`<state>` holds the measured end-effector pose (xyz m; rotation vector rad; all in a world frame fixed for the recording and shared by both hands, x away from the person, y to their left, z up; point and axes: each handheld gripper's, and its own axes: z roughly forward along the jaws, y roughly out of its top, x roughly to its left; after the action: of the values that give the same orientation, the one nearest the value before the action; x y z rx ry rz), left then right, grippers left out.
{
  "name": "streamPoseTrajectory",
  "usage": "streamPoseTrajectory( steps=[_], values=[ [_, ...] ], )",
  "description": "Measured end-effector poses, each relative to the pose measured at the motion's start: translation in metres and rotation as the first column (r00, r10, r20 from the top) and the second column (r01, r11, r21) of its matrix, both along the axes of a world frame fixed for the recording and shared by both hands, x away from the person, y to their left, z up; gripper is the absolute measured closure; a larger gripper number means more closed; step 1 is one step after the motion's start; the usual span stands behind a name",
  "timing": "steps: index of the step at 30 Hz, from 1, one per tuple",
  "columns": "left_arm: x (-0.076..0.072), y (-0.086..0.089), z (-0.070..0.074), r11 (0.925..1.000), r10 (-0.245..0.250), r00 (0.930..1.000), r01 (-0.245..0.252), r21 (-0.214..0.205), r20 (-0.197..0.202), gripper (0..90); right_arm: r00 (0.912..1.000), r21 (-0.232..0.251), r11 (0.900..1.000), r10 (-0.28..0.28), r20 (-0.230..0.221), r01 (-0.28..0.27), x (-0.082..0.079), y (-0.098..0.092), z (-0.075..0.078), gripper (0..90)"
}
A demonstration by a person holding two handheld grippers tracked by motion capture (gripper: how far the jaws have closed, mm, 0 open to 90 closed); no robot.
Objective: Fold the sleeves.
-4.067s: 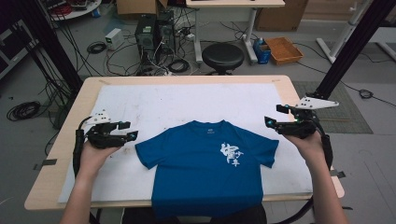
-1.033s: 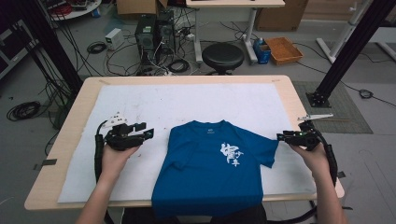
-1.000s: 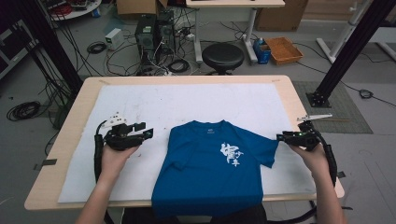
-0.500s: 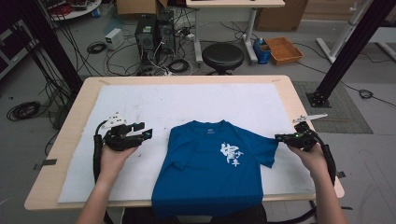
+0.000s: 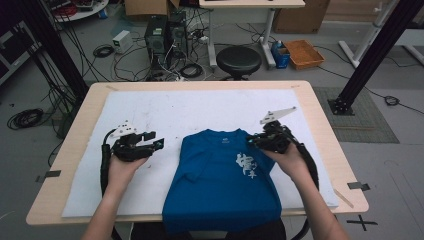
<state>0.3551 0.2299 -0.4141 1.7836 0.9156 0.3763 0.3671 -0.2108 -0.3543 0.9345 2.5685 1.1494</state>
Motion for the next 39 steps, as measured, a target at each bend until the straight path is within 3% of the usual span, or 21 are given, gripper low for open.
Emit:
streamPoseTrajectory(
  steps=[2, 3, 7, 10, 14, 16, 19, 22, 26, 27, 29, 34, 35, 36, 37, 38, 39],
  values=[
    [0.000, -0.001, 0.000, 1.0000, -0.002, 1.0000, 0.002, -0.002, -0.001, 47.3, 1.0000, -0.012, 0.9999, 0.009, -0.002, -0.009, 0.000, 0.009, -0.002, 88.6],
    [0.001, -0.001, -0.001, 1.0000, -0.006, 1.0000, 0.006, 0.000, -0.004, 47.3, 0.9997, -0.028, 0.9993, 0.025, -0.008, -0.025, 0.000, 0.023, -0.006, 80.9],
    [0.002, -0.001, -0.003, 1.0000, -0.007, 0.9999, 0.007, 0.006, -0.012, 46.7, 0.9993, -0.030, 0.9989, 0.037, 0.009, -0.037, -0.003, 0.031, -0.008, 75.9],
    [0.002, -0.001, -0.004, 1.0000, -0.005, 0.9999, 0.005, 0.008, -0.016, 46.6, 0.9993, -0.014, 0.9997, -0.019, 0.033, 0.019, -0.007, 0.015, -0.008, 70.3],
    [0.003, -0.001, -0.004, 0.9999, -0.002, 0.9998, 0.003, 0.011, -0.021, 46.5, 0.9983, 0.008, 0.9986, -0.053, 0.025, 0.053, -0.016, -0.006, -0.013, 68.0],
    [0.003, -0.001, -0.005, 0.9999, -0.005, 0.9997, 0.005, 0.012, -0.022, 46.5, 0.9959, 0.012, 0.9959, -0.090, -0.002, 0.090, -0.029, -0.025, -0.025, 64.2],
    [0.003, -0.004, -0.005, 0.9998, -0.005, 0.9996, 0.006, 0.017, -0.026, 46.5, 0.9954, 0.012, 0.9955, -0.094, -0.019, 0.094, -0.042, -0.035, -0.037, 63.4],
    [0.003, -0.007, -0.006, 0.9997, -0.011, 0.9996, 0.011, 0.023, -0.027, 46.5, 0.9968, -0.045, 0.9958, -0.080, 0.009, 0.080, -0.052, -0.030, -0.046, 63.4],
    [0.003, -0.009, -0.006, 0.9994, -0.016, 0.9994, 0.017, 0.031, -0.030, 46.5, 0.9973, -0.108, 0.9914, -0.073, 0.007, 0.073, -0.052, -0.023, -0.056, 67.9],
    [0.003, -0.010, -0.006, 0.9993, -0.017, 0.9993, 0.018, 0.032, -0.032, 46.3, 0.9981, -0.135, 0.9889, -0.062, 0.000, 0.061, -0.049, -0.019, -0.062, 76.5],
    [0.002, -0.010, -0.007, 0.9992, -0.019, 0.9992, 0.021, 0.033, -0.035, 46.3, 0.9996, -0.141, 0.9897, -0.026, -0.015, 0.023, -0.048, -0.017, -0.066, 86.8],
    [0.003, -0.010, -0.009, 0.9991, -0.016, 0.9991, 0.018, 0.038, -0.040, 46.3, 0.9958, -0.111, 0.9902, 0.088, 0.026, -0.085, -0.060, -0.007, -0.058, 88.6],
    [0.003, -0.010, -0.009, 0.9991, -0.016, 0.9991, 0.018, 0.038, -0.040, 46.2, 0.9958, -0.111, 0.9902, 0.088, 0.026, -0.085, -0.060, -0.007, -0.058, 88.6],
    [0.004, -0.010, -0.009, 0.9990, -0.016, 0.9990, 0.018, 0.040, -0.041, 46.1, 0.9879, -0.101, 0.9837, 0.152, 0.029, -0.148, -0.066, -0.001, -0.057, 88.6],
    [0.004, -0.011, -0.009, 0.9990, -0.018, 0.9989, 0.020, 0.040, -0.043, 46.1, 0.9879, -0.101, 0.9837, 0.152, 0.029, -0.148, -0.066, -0.001, -0.057, 88.6],
    [0.003, -0.011, -0.009, 0.9988, -0.018, 0.9990, 0.020, 0.045, -0.041, 45.7, 0.9719, -0.113, 0.9670, 0.233, 0.032, -0.228, -0.071, 0.003, -0.058, 87.1],
    [0.003, -0.012, -0.009, 0.9989, -0.019, 0.9990, 0.021, 0.043, -0.040, 45.7, 0.9719, -0.113, 0.9670, 0.233, 0.032, -0.228, -0.071, 0.003, -0.058, 87.1]
  ],
)
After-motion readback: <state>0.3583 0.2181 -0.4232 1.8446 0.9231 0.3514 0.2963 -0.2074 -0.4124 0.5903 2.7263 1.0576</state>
